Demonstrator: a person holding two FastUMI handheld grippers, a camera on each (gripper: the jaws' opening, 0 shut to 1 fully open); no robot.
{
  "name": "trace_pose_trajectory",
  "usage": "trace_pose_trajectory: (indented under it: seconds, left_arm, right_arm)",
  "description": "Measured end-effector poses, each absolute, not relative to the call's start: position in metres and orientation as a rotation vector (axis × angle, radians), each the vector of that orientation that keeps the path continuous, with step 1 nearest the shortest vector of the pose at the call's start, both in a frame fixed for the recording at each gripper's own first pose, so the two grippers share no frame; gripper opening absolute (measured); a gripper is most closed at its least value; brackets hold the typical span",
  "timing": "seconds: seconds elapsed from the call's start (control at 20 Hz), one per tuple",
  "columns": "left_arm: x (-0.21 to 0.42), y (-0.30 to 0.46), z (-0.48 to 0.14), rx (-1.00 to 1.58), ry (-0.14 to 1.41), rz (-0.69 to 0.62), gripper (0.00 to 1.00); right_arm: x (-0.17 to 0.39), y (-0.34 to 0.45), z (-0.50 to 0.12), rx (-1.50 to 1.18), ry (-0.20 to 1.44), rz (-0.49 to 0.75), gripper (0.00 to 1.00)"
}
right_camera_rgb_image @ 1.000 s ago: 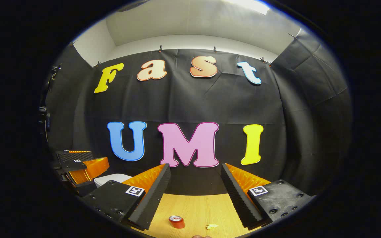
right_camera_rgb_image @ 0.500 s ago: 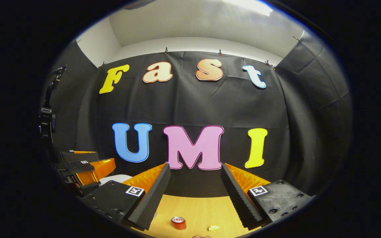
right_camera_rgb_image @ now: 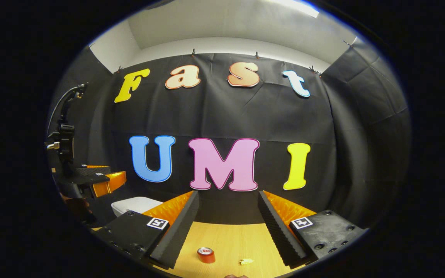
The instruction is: Press the lid of the desktop garbage bin to open it, pick up the crumpled paper on the desktop and throw it into the bin, then pick up the pop can on the desktop and drop it into the bin, and finally close the garbage bin lid.
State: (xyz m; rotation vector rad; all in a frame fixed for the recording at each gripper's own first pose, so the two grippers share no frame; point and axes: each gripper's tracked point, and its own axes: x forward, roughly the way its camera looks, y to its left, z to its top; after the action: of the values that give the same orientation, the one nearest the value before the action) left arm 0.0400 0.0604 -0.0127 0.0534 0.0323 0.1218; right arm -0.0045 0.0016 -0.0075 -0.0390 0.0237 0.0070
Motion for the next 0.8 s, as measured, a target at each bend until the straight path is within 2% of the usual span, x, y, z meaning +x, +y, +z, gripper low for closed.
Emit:
trace_pose_trajectory:
  seconds: [0.05,0.15,0.25,0.3,0.4,0.45,0.6,0.8]
  left_arm:
    - [0.044,0.063,-0.017,0.05,0.043,0.119,0.83]
    - [0.053,0.068,-0.031,0.05,0.076,0.111,0.75]
    - [0.06,0.078,-0.044,0.051,0.105,0.119,0.61]
    - [0.062,0.083,-0.051,0.041,0.118,0.126,0.49]
    - [0.065,0.092,-0.061,0.028,0.144,0.134,0.34]
    - [0.066,0.096,-0.068,0.033,0.161,0.135,0.32]
    - [0.073,0.11,-0.088,0.05,0.205,0.143,0.16]
    - [0.079,0.116,-0.124,-0.003,0.319,0.112,0.08]
  right_arm:
    - [-0.006,0.002,-0.008,-0.053,0.023,0.009,0.99]
    - [-0.008,0.004,-0.01,-0.07,0.026,0.014,0.99]
    - [-0.01,0.007,-0.012,-0.078,0.032,0.018,0.99]
    - [-0.012,0.008,-0.012,-0.084,0.032,0.017,0.99]
    - [-0.016,0.007,-0.014,-0.1,0.035,0.006,0.99]
    - [-0.019,0.008,-0.016,-0.106,0.043,0.002,0.99]
    - [-0.027,0.008,-0.018,-0.108,0.061,-0.021,0.98]
    - [-0.036,0.009,-0.03,-0.101,0.11,-0.061,0.98]
